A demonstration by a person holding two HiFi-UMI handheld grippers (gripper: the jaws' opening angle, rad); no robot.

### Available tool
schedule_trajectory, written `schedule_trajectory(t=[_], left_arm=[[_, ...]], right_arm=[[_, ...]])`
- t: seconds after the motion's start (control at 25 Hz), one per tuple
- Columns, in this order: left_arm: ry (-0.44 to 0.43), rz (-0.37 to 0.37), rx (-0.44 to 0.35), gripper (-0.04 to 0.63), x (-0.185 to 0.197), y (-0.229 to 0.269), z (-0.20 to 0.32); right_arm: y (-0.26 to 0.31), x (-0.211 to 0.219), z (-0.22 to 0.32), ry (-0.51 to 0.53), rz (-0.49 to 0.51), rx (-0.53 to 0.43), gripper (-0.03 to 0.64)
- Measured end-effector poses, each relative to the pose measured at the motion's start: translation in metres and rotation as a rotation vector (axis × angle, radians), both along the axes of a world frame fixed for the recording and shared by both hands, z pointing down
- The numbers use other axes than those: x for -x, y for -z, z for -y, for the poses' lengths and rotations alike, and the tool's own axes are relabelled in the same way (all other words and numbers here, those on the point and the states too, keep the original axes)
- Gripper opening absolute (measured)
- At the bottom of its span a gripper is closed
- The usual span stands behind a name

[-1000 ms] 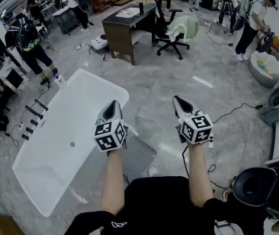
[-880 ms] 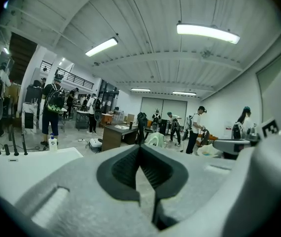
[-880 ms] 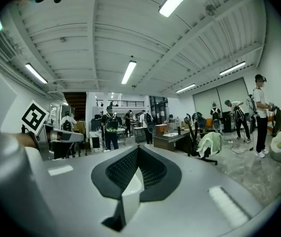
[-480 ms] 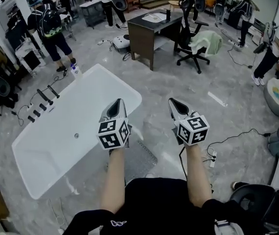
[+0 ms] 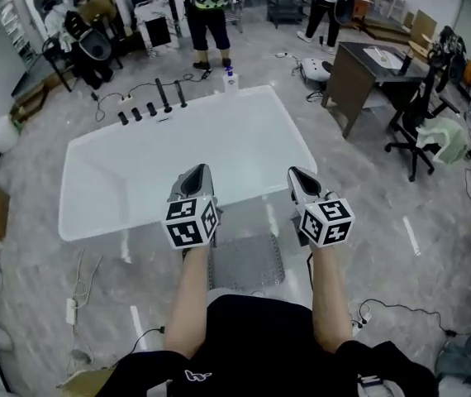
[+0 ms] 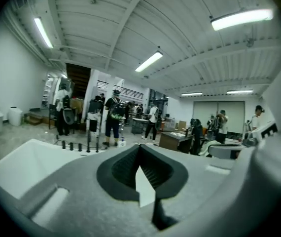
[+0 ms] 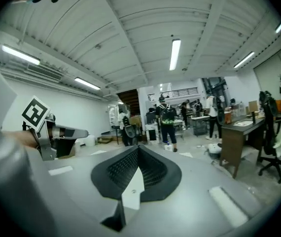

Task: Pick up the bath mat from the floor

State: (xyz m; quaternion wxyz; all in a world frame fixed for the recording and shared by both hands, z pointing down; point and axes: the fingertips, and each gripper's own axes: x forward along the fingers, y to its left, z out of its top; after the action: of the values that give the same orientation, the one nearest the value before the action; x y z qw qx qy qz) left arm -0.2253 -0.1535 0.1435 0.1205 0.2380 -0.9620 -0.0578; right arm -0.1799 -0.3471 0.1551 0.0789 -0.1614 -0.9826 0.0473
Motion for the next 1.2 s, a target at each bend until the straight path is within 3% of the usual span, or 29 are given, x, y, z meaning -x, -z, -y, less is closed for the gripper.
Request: schedule_trajectory(t=[0.2, 0.32, 0.68, 0.76, 0.88, 1.2], left_arm=[[0.199, -0.058, -0.009, 0.000, -0.006, -0.018, -0.106], [0.235, -0.077, -0.020, 0.000, -0.008, -0.023, -0.134], [0.189, -0.125, 0.027, 0.000, -0.002, -0.036, -0.158], [0.197, -0.158, 0.065, 0.000, -0.003, -0.052, -0.165], [0.165, -0.231, 0.056, 0.000, -0.008, -0.084, -0.159], [0.092, -0.389, 0.078, 0.000, -0.032, -0.153, -0.138]], right_arm=[[-0.013, 0.019, -0.113, 0.244, -0.019, -0.027, 0.006], [-0.019, 0.026, -0.136, 0.264, -0.041, -0.076, 0.006], [-0.028, 0.035, -0.156, 0.201, -0.098, -0.066, 0.006], [-0.037, 0.031, -0.165, 0.213, -0.117, -0.095, 0.006], [-0.058, 0.023, -0.168, 0.215, -0.163, -0.126, 0.006], [-0.111, -0.005, -0.150, 0.157, -0.312, -0.108, 0.006]])
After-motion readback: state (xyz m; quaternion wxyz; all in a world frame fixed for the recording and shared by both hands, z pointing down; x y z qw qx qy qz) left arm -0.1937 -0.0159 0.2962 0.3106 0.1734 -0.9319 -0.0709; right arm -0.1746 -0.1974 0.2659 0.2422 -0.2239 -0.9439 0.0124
